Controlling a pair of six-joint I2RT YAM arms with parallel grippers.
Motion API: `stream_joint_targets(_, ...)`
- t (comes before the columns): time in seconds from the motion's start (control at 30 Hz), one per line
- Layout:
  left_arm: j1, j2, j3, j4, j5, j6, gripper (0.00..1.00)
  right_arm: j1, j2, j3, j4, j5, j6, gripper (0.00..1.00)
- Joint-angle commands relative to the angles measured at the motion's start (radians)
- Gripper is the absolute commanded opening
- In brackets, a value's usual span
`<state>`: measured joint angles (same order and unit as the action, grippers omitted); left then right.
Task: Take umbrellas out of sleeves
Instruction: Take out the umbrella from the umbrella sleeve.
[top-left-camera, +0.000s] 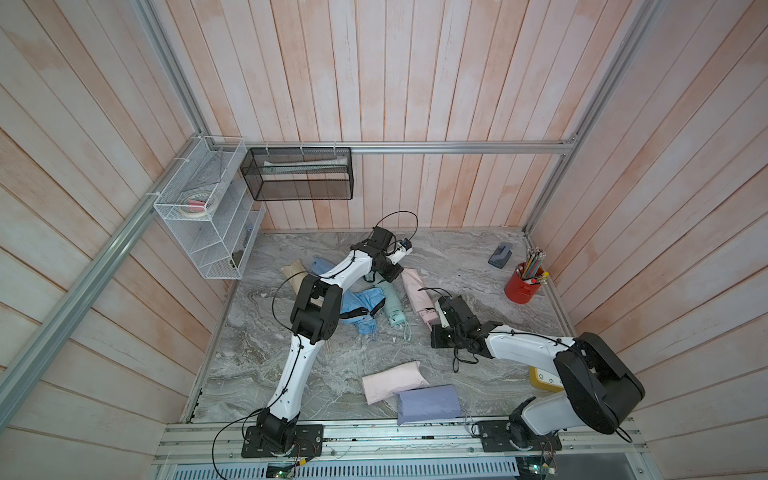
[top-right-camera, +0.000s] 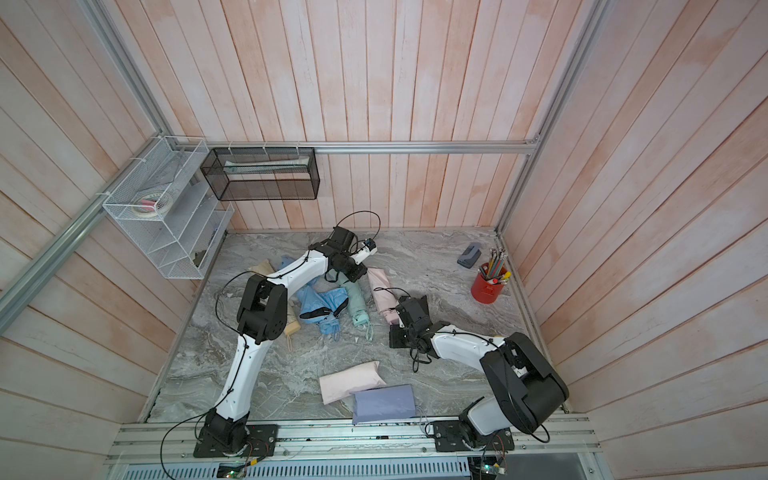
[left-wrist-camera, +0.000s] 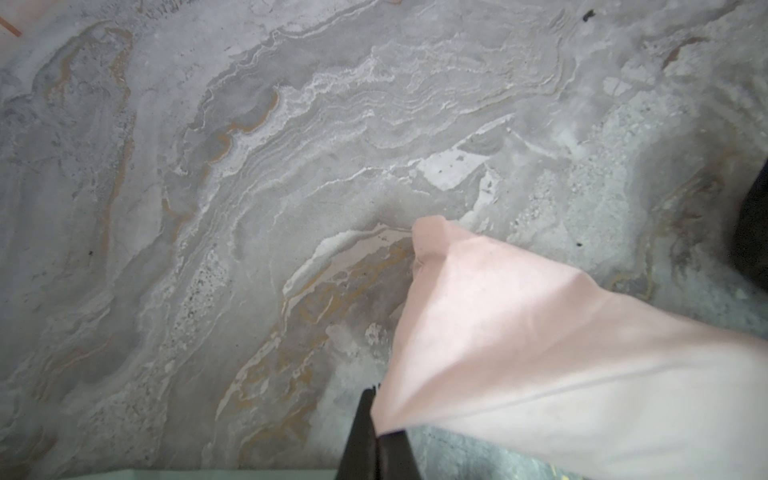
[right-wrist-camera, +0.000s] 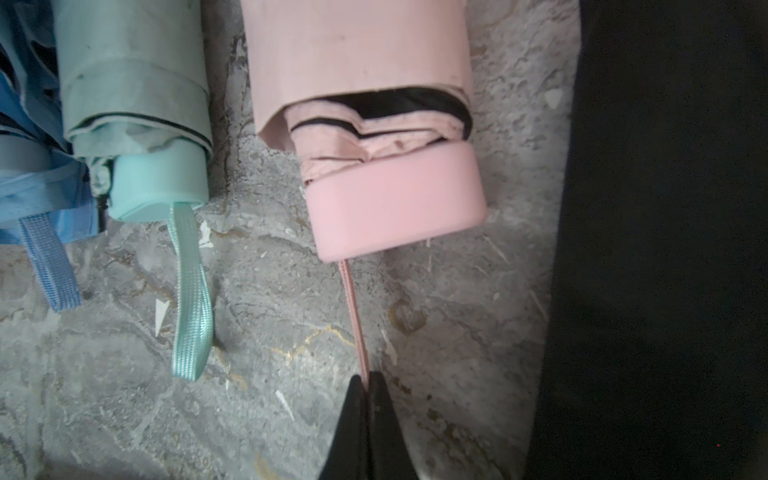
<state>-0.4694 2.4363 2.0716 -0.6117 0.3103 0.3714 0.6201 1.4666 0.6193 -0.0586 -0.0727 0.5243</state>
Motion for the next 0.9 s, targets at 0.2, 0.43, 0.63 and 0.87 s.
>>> stream_joint_targets(0.2,0.031,-0.063,0.038,0.031,0.082,-0.008,0.0,0.002,-0.015,-0.007,-0.063,-0.007,0.003,0.0)
stream_joint_targets(0.43,0.039,-0.178,-0.089,0.121,0.351,-0.078,0.49,0.001,-0.006,0.0,-0.062,-0.008,0.0,0.0)
stream_joint_targets(0.63,0.009,-0.178,-0.105,0.277,0.426,-0.246,0.54,0.002,0.004,-0.003,-0.049,-0.014,0.003,0.0)
stream_joint_targets(0.87,-0.076,0.09,0.314,-0.005,0.128,-0.189,0.59,0.003,-0.008,-0.015,-0.048,-0.01,0.005,0.0)
